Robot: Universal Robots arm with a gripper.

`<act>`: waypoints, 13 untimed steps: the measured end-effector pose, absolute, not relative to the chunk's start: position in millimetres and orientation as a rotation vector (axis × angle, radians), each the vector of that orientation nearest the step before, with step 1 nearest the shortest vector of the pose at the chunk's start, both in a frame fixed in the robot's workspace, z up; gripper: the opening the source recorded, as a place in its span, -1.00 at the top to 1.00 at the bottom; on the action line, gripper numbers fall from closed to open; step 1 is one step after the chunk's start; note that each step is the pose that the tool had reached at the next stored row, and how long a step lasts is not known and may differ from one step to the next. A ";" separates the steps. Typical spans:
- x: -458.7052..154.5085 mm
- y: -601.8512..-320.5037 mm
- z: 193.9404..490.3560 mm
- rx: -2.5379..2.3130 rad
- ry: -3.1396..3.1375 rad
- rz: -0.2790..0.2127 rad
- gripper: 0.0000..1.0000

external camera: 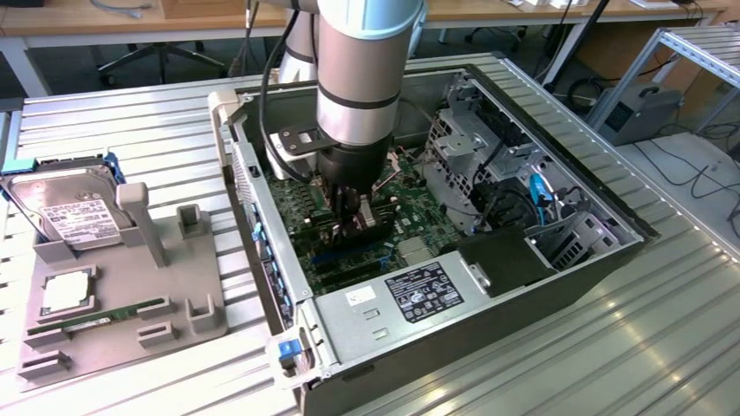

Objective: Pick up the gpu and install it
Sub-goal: 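Insert the gpu into the slot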

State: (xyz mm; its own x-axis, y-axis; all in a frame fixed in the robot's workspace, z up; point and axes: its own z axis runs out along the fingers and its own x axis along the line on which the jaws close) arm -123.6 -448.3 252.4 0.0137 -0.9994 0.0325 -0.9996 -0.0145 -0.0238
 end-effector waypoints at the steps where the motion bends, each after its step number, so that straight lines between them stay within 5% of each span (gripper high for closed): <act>1: -123.6 -448.3 252.3 2.233 -2.201 0.062 0.47; 13: -123.6 -448.3 254.3 2.233 -2.202 0.062 0.32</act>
State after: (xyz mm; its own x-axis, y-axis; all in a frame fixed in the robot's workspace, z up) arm -123.6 -448.3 254.3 0.0137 -0.9994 0.0321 -0.9996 -0.0145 -0.0241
